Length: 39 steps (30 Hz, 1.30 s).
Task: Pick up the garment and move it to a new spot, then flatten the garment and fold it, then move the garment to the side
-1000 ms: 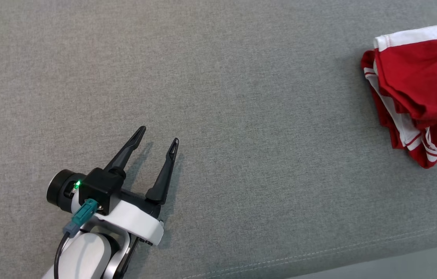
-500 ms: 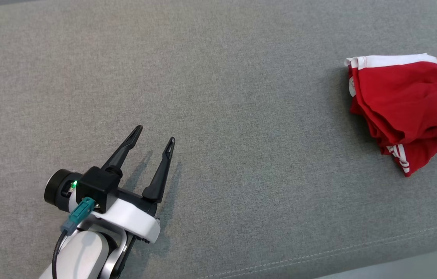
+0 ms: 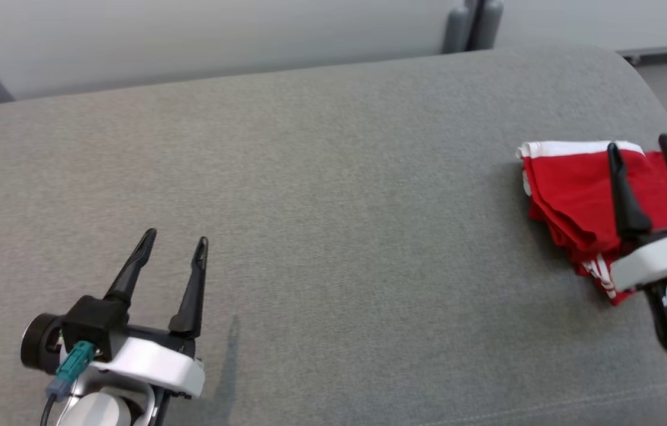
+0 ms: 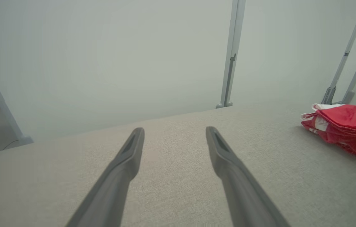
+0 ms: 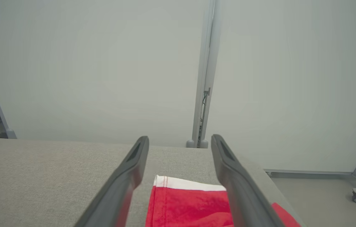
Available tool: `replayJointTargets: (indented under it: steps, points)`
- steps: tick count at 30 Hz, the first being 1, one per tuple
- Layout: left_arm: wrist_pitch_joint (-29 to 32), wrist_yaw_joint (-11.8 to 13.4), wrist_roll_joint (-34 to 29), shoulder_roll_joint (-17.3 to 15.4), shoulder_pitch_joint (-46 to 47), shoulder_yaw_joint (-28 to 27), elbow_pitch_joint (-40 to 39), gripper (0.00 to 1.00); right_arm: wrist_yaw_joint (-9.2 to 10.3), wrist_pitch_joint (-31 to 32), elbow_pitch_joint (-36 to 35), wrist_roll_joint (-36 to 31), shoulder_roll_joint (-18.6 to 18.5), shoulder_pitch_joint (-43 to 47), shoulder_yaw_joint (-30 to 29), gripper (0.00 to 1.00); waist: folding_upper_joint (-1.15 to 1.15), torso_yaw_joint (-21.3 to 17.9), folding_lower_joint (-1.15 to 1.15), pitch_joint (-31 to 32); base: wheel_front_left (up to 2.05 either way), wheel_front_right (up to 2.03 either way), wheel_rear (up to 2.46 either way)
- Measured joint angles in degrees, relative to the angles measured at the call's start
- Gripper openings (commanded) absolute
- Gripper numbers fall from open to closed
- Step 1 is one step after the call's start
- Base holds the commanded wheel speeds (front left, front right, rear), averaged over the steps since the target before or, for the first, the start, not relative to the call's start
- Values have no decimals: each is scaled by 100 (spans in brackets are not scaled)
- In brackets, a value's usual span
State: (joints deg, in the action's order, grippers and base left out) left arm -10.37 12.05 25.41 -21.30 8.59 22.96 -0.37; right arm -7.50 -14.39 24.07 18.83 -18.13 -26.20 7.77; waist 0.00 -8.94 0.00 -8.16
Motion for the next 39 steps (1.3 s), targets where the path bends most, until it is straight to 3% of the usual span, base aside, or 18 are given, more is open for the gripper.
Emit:
replayJointTargets:
  steps: [7,14,21,27,39]
  points:
    - [-33,222,135,-94,-438,-164,-69,100,0,279,-879,-497,744,1039,-346,100,0,507,0,380,0,0,0]
    - [-83,333,236,-96,-950,-213,-53,100,0,517,-1274,-849,1196,2052,-666,100,0,867,0,791,0,0,0]
    - [-83,416,235,-124,-1096,-203,-77,100,0,727,-1739,-965,1383,2720,-1129,100,0,1018,0,1013,0,0,0]
    - [-81,449,236,-153,-1207,-197,-87,100,0,981,-2120,-973,1501,3056,-1157,100,0,1028,0,1041,0,0,0]
    - [-74,467,296,-153,-1207,-203,-63,100,0,1034,-2205,-971,1584,3162,-1149,100,0,1056,0,1034,0,0,0]
